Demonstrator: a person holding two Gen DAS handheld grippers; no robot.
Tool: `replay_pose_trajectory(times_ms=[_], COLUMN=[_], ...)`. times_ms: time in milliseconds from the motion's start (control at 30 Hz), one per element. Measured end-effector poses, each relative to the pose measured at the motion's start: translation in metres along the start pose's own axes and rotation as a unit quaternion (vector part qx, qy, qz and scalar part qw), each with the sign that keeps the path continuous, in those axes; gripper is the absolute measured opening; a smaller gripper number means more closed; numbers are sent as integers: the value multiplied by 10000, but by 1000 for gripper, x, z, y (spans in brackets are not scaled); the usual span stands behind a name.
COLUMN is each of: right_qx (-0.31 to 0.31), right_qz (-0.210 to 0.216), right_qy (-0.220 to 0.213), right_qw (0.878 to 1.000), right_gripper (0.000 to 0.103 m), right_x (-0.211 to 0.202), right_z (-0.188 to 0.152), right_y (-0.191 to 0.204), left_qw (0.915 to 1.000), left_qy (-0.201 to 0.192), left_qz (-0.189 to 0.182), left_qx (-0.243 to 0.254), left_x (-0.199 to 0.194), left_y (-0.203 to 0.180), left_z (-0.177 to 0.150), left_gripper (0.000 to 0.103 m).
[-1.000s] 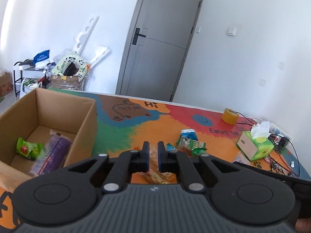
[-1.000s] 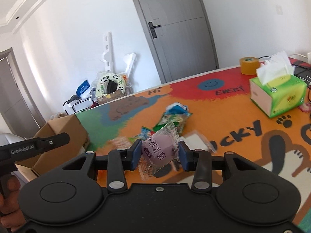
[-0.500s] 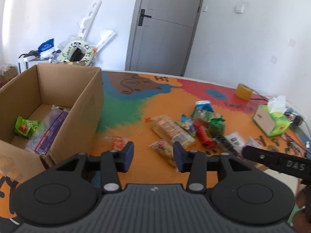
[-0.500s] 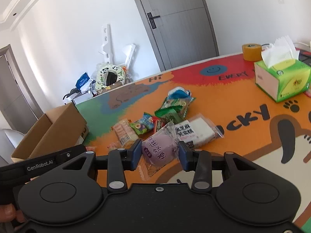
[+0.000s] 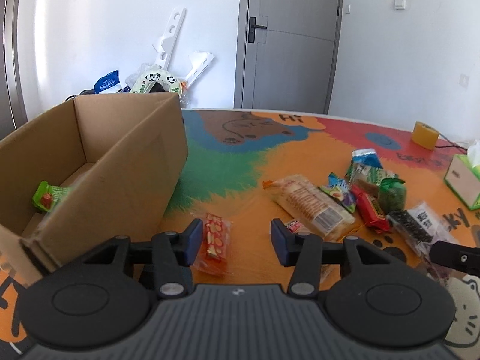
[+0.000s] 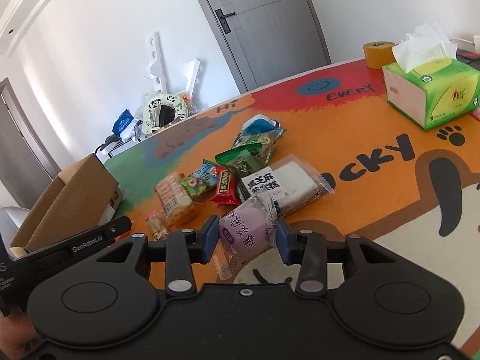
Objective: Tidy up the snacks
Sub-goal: 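Grasp red-orange stick snack with left gripper while right gripper holds pink pastry bag, then lower stick snack into box with left gripper while right gripper carries pastry bag there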
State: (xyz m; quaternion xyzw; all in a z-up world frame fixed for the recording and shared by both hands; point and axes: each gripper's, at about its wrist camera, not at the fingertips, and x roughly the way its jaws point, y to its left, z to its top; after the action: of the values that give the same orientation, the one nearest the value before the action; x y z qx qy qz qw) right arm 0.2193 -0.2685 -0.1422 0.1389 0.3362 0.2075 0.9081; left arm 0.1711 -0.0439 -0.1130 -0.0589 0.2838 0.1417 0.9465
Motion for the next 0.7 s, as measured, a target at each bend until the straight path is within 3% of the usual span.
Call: replay_pose_trajectory(times_ms=[200,300,367,700], right_qx=[69,83,78,13], right_qz=[81,98,101,189], right_qy=[31,33,29,-41], right_qw=[9999,9999,9999,9998], right_gripper=[41,41,41,41], right_x=[4,4,3,-5], right_z=[-2,-3,-3,-1], right_y=[-3,-3,-3,8], left_qw=[9996,9996,9995,9978], left_qy=[232,215,225,155], left_qz=[-37,-39,-37,-584], left_qx=[-149,-199,-201,-266], left_x=[14,14,14,-4], left_y=[0,1,2,3], left_z=[-8,-7,-7,-6], left_gripper=[46,37,21,17])
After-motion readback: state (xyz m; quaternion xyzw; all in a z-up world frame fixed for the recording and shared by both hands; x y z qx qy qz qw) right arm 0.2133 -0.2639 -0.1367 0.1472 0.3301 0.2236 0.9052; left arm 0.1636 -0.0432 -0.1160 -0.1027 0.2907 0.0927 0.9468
